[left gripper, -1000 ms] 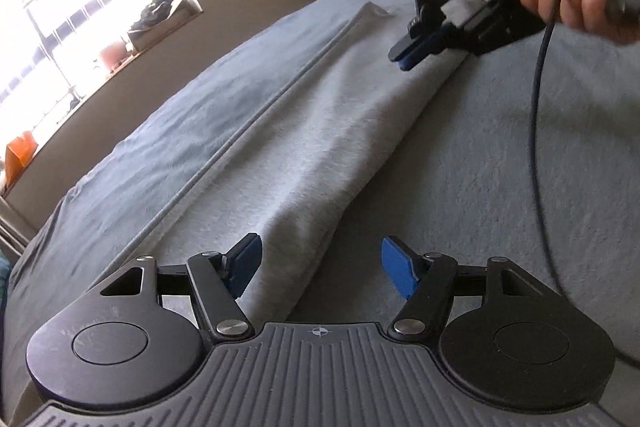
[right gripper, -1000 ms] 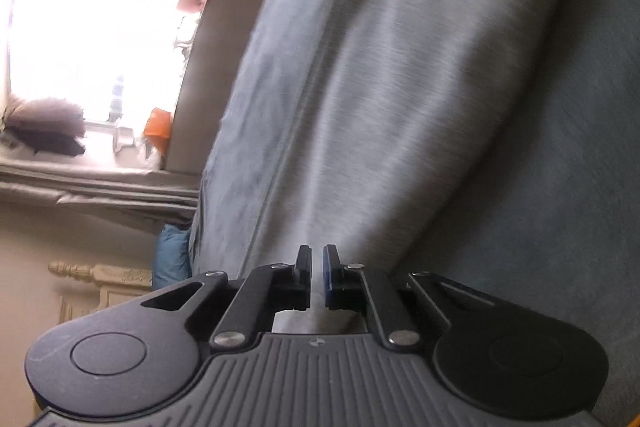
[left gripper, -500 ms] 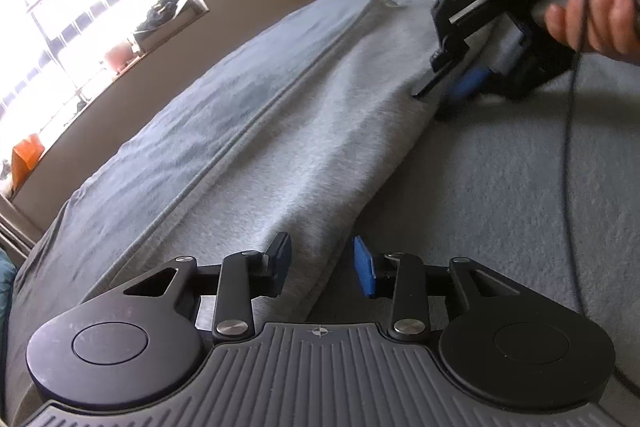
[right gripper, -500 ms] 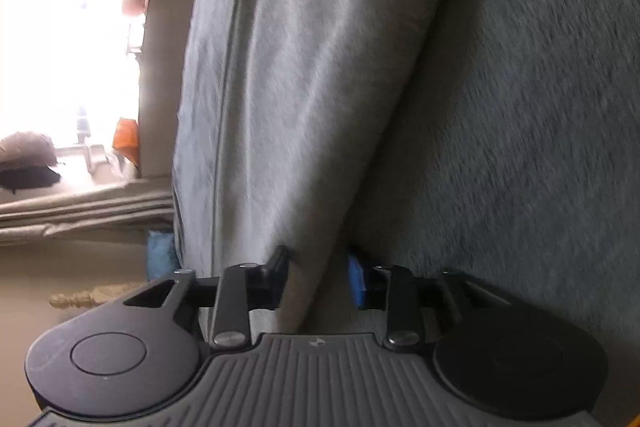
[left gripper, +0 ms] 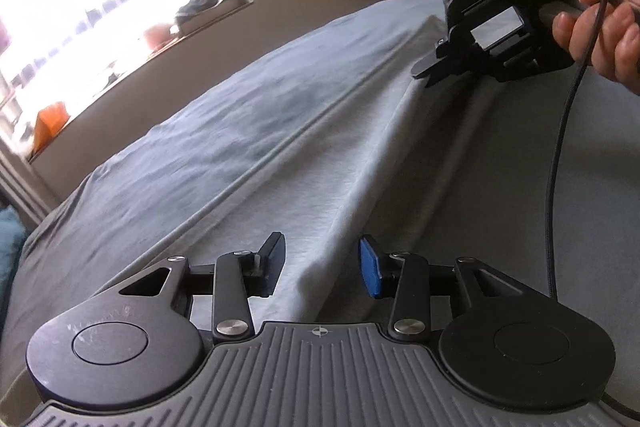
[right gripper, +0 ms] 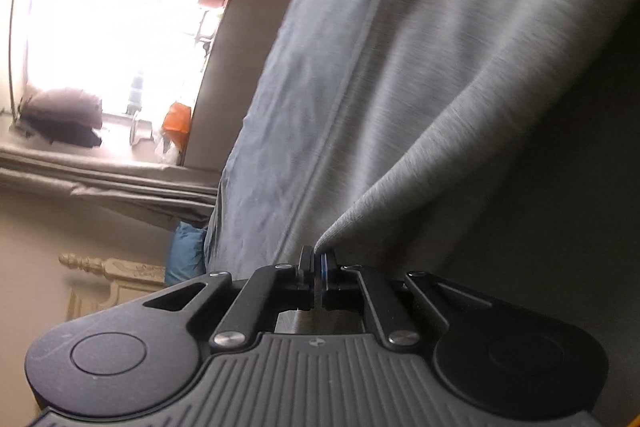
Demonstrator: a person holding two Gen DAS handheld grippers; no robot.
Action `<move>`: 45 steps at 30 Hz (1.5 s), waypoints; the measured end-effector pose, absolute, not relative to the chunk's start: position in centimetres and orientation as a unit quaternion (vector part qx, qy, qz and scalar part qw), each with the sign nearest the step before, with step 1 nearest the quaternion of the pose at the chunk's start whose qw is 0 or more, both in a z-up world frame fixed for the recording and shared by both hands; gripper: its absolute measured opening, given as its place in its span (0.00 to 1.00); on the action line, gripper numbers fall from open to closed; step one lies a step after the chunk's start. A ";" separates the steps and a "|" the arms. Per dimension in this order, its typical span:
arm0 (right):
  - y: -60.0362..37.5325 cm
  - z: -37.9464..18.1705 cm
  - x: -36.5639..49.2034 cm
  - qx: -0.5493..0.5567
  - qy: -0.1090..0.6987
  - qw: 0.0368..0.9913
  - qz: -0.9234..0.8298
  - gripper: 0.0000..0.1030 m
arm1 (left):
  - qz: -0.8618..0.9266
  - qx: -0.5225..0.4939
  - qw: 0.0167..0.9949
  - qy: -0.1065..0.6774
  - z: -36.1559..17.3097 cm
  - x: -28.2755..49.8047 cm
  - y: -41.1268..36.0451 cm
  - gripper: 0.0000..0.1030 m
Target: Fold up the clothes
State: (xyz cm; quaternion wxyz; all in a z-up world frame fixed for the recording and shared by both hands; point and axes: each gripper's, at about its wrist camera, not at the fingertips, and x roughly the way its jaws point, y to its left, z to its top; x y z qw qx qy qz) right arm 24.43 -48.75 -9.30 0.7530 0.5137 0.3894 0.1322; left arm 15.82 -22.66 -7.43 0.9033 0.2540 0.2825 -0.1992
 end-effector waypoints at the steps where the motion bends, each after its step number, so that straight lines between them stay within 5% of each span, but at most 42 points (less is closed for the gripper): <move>1: -48.7 -9.2 24.8 0.505 0.391 0.758 0.133 0.03 | -0.193 0.251 0.904 0.288 -7.4 16.1 -22.3 0.40; 8: -47.0 -9.7 26.4 0.379 0.458 0.796 0.109 0.08 | -0.155 0.168 0.907 0.353 -7.2 18.3 -18.6 0.41; 12: -45.3 -7.4 24.0 0.282 0.450 0.835 0.145 0.40 | -0.153 0.128 0.905 0.376 -7.5 18.7 -17.1 0.41; 20: -42.8 -7.2 17.9 0.088 0.443 0.883 0.128 0.39 | -0.156 0.127 0.902 0.383 -8.4 18.5 -17.1 0.42; 28: -38.1 -3.7 17.2 0.052 0.417 0.883 0.209 0.38 | -0.161 0.082 0.903 0.390 -8.0 19.4 -15.8 0.41; 39: -33.5 -5.7 19.1 -0.006 0.504 0.827 0.251 0.36 | -0.160 0.027 0.903 0.399 -7.2 20.1 -14.0 0.41; 45: -30.3 -3.5 19.6 -0.035 0.467 0.835 0.288 0.30 | -0.165 0.019 0.902 0.398 -7.3 20.1 -13.5 0.41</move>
